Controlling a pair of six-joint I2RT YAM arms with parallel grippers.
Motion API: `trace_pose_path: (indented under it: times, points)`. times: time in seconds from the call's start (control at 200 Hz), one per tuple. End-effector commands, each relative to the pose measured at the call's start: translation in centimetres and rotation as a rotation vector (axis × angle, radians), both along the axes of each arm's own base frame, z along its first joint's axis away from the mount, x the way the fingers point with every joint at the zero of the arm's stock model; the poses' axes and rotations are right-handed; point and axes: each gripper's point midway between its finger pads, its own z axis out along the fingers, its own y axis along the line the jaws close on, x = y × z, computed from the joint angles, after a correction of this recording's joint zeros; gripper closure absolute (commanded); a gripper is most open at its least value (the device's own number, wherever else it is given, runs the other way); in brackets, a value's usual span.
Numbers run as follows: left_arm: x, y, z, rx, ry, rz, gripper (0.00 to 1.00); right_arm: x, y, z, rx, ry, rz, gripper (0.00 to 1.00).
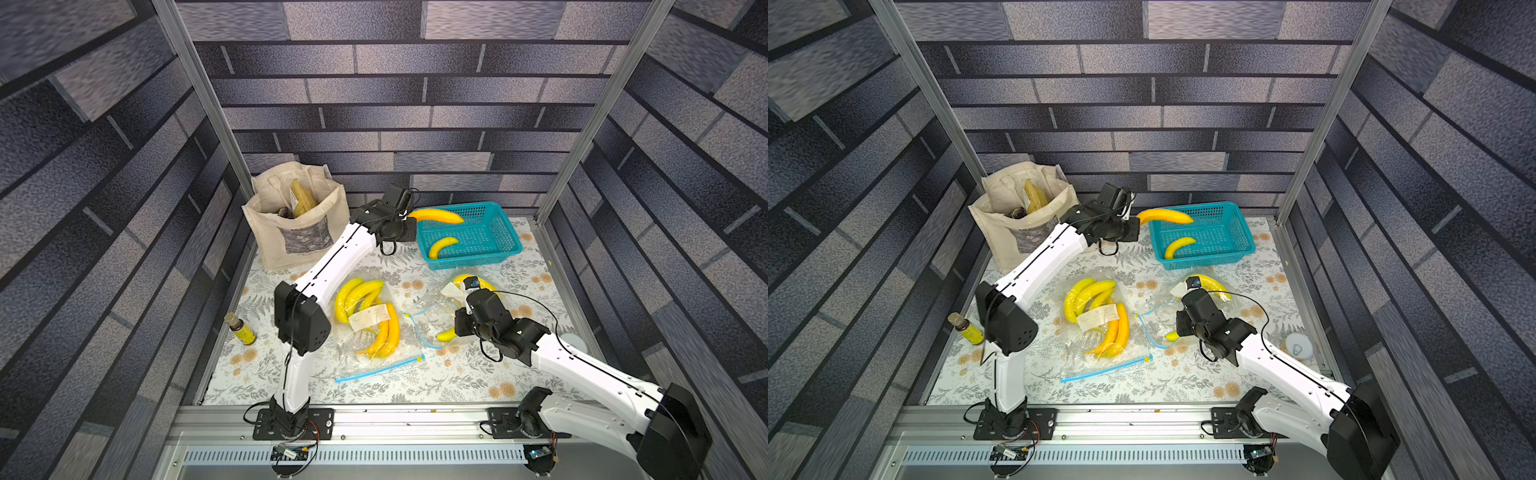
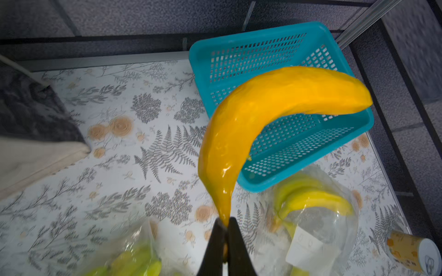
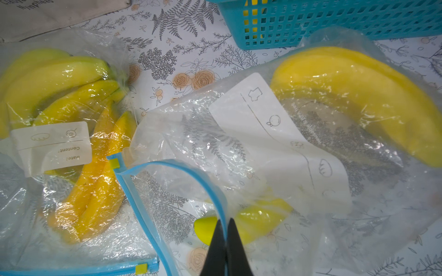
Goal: Open the zip-top bag and take out the banana
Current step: Place the banana in the basket.
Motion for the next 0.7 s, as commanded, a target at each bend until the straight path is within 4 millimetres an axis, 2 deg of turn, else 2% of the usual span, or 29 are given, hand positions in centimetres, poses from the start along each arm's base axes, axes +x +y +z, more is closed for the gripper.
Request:
trace_pose_path:
  times: [0.0,0.025,0.065,0.11,0.175,0.21,0.275,0.371,0.471,0.546,0.616,0.696]
  points:
    - [2.6,-2.5,-2.4,-0.023,0.031,-0.068,0.93,0.4,0.4,1.4,0.035,-0.035,-0.014,1.0]
    - [3.3,-2.9,-2.4,-0.05,0.026,-0.06,0.93,0.5,0.4,1.4,0.034,-0.034,-0.017,1.0]
    - [4.5,-3.4,-4.1,-0.08,0.044,-0.039,0.91,0.5,0.4,1.5,0.036,-0.036,-0.019,1.0]
    - [5.4,-3.6,-5.1,-0.106,0.054,-0.018,0.81,0.6,0.3,1.6,0.033,-0.038,-0.022,1.0]
    - [5.2,-4.4,-6.5,-0.127,0.09,-0.035,0.76,0.6,0.2,1.6,0.023,-0.037,-0.026,1.0]
    - [4.7,-4.7,-6.6,-0.131,0.1,-0.048,0.72,0.6,0.1,1.6,0.02,-0.039,-0.028,1.0]
    - [3.6,-5.1,-6.9,-0.111,0.109,-0.069,0.55,0.6,0.0,1.6,0.012,-0.04,-0.03,1.0]
    - [2.0,-4.9,-6.0,-0.094,0.083,-0.088,0.35,0.7,0.0,1.5,0.012,-0.039,-0.031,1.0]
    - [0.0,-4.1,-3.8,-0.071,0.019,-0.095,0.28,0.8,0.2,1.5,0.025,-0.04,-0.03,1.0]
    - [-2.2,-3.3,-2.1,-0.034,-0.058,-0.105,0.22,0.7,0.2,1.6,0.027,-0.045,-0.031,1.0]
    - [-4.9,-2.6,-1.0,0.006,-0.116,-0.114,0.14,0.7,0.2,1.9,0.029,-0.049,-0.026,1.0]
    - [-8.5,-1.9,-0.5,0.035,-0.15,-0.141,0.15,0.6,0.2,1.9,0.028,-0.046,-0.02,1.0]
